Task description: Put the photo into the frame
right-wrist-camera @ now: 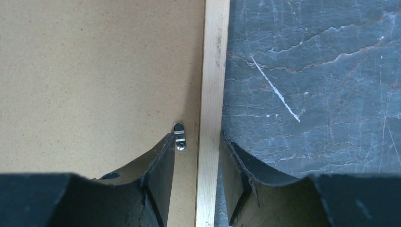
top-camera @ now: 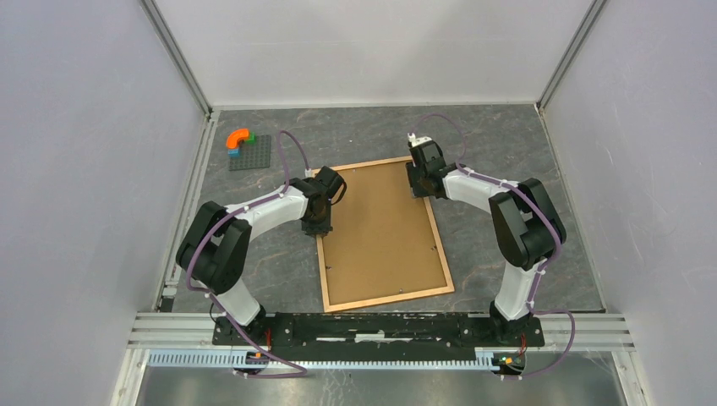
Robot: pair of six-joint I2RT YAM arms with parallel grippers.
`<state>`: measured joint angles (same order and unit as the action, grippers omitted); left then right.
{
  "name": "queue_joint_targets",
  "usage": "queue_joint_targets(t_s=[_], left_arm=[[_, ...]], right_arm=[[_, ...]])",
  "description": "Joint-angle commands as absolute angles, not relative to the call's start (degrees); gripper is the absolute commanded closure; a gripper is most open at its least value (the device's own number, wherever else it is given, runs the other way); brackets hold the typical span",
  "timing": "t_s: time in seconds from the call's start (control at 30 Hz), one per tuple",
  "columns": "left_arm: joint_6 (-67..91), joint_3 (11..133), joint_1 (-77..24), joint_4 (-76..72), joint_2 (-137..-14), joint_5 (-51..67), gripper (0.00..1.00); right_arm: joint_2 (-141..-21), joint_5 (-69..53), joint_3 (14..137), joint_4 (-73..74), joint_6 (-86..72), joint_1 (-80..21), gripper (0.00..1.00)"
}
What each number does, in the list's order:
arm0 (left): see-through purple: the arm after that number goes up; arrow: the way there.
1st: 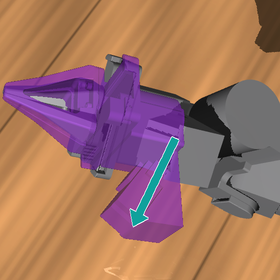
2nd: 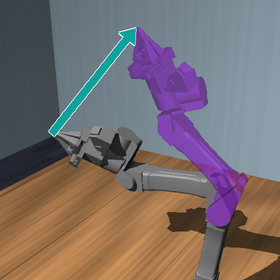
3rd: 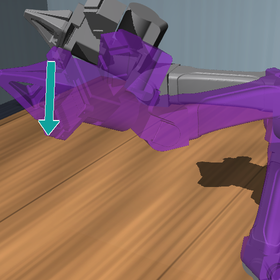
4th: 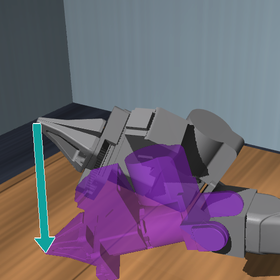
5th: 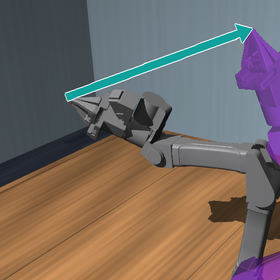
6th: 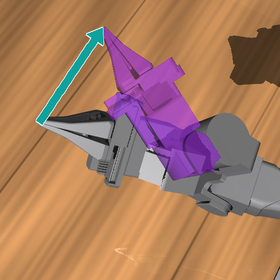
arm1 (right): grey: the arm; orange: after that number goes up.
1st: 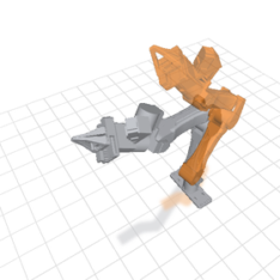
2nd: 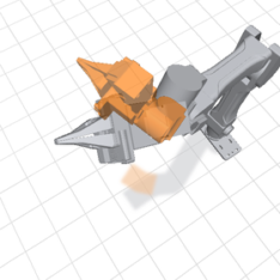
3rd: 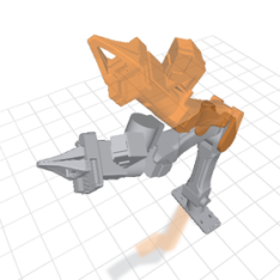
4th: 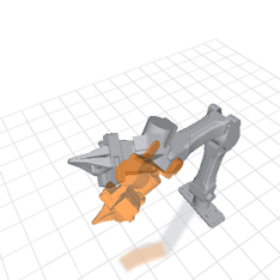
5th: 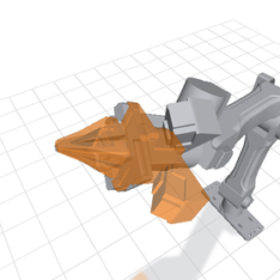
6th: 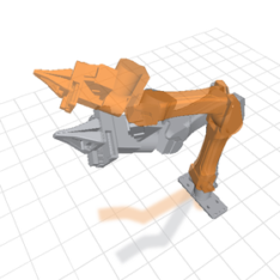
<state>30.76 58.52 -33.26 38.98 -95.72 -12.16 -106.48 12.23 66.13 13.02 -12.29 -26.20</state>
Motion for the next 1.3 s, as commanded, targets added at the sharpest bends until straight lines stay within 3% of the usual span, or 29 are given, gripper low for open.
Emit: queue_joint_targets(t_s=[0.0, 0.37, 0.6, 0.73, 0.8, 0.9, 1.1, 1.2, 1.27], left_arm=[[27.6, 59.2, -33.7, 38.2, -97.3, -13.4, 0.96], [29.2, 59.2, -33.7, 37.4, -97.8, -12.2, 0.97], [31.0, 59.0, -33.6, 37.0, -98.1, -12.1, 0.97], [32.6, 58.7, -32.5, 36.0, -97.6, -12.0, 0.97], [33.1, 59.2, -31.6, 35.4, -97.9, -11.2, 0.97], [33.3, 60.5, -29.9, 34.8, -98.8, -9.6, 0.97], [32.7, 64.1, -26.8, 35.8, -100.0, -8.7, 0.95], [29.6, 67.8, -26.5, 39.8, -99.7, -8.5, 0.88], [26.9, 68.6, -26.5, 42.2, -97.9, -9.9, 0.70]], right_arm=[[-107.1, 14.0, 66.4, 16.6, -16.1, -27.1, 0.57], [-108.2, 11.5, 66.0, 17.1, -23.2, -27.8, 0.71], [-108.1, 11.7, 67.9, 17.4, -22.2, -27.7, 0.72], [-104.8, 11.7, 71.3, 19.8, -16.2, -27.1, 0.60], [-100.4, 11.9, 70.3, 19.9, -12.8, -27.2, 0.47], [-94.6, 12.5, 66.6, 20.8, -9.3, -27.1, 0.33], [-82.6, 10.9, 52.9, 19.6, -8.9, -26.7, 0.25], [-79.2, 8.8, 47.6, 17.9, -9.9, -25.2, 0.25], [-77.9, 5.6, 45.3, 16.6, -9.7, -24.0, 0.25]])
